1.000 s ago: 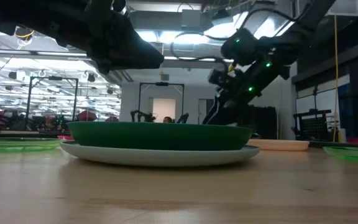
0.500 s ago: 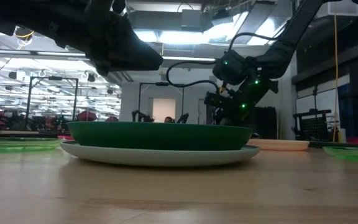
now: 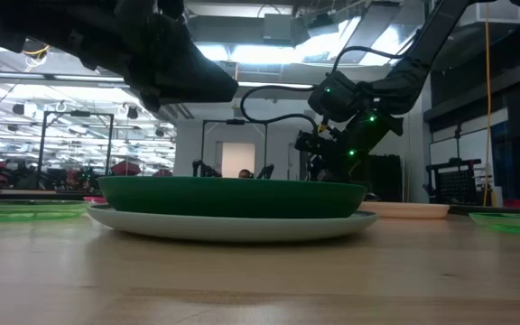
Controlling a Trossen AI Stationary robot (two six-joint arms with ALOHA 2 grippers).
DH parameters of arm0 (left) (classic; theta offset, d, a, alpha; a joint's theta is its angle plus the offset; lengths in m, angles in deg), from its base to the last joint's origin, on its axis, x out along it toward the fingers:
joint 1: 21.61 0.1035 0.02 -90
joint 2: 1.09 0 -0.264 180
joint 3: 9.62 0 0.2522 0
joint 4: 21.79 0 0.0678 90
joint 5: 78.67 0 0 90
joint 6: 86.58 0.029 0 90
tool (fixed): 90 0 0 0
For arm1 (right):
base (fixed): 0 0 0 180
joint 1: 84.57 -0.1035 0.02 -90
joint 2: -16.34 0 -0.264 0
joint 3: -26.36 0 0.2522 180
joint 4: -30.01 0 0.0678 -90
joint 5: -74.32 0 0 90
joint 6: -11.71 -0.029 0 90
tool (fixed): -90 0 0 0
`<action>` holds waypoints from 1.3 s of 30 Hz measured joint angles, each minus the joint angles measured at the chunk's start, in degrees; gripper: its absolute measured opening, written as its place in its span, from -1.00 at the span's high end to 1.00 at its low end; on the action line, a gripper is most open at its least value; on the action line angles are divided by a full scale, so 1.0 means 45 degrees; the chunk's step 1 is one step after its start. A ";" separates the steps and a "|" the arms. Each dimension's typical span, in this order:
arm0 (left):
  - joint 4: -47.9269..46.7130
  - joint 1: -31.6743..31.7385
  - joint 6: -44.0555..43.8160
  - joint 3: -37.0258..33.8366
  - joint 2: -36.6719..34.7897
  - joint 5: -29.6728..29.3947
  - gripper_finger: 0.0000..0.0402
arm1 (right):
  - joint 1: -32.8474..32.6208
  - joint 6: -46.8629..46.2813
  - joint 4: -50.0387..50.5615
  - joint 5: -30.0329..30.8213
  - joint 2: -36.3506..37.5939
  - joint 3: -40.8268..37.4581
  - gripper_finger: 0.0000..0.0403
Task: Stack plastic plates
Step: Stack the pink plate on top of the dark green plate
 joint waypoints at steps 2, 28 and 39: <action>0.0004 0.0004 -0.0005 0.0000 -0.0001 0.0000 0.51 | 0.0000 0.0000 0.0002 0.0000 0.0000 0.0000 0.70; 0.0001 -0.0021 -0.0010 0.0000 -0.0001 0.0076 0.51 | -0.0203 0.0779 0.0201 0.0000 0.0744 -0.0024 0.99; -0.0001 -0.0035 0.0131 0.0000 -0.0001 0.0126 0.51 | -0.2001 0.1426 0.0131 -0.0005 0.2136 -0.0024 0.99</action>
